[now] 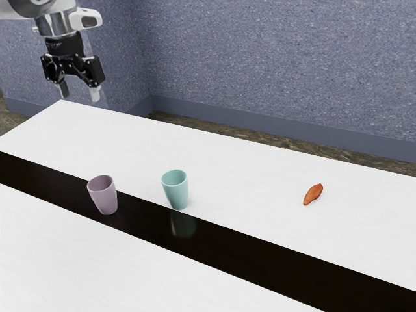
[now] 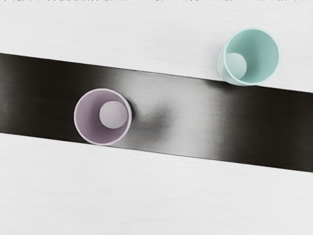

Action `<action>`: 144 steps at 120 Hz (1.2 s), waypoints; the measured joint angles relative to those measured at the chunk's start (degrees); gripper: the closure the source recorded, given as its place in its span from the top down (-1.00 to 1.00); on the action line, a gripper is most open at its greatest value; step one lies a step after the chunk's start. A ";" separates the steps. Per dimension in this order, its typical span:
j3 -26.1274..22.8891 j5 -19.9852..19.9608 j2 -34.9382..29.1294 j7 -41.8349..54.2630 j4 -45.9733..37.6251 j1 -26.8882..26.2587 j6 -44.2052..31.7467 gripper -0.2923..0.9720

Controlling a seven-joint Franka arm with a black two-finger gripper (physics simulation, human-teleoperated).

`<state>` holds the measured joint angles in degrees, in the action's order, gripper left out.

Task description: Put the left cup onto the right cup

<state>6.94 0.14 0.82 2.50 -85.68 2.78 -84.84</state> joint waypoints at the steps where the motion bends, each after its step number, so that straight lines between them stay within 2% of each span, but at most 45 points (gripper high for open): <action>1: 0.00 -0.01 -0.04 0.00 -0.06 -0.02 -0.08 0.50; 27: -0.08 -0.24 0.15 0.12 -0.12 -0.26 -1.29 0.50; 60: -0.17 -0.20 3.57 -0.75 -1.63 -0.83 -4.04 0.50; 101: -0.44 -0.65 6.36 -2.28 -11.22 -3.16 -14.10 0.50; 144: -0.86 -1.88 10.93 -4.12 -15.06 -4.19 -22.59 0.50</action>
<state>6.08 -1.74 11.75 -1.62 -100.74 -1.40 -107.43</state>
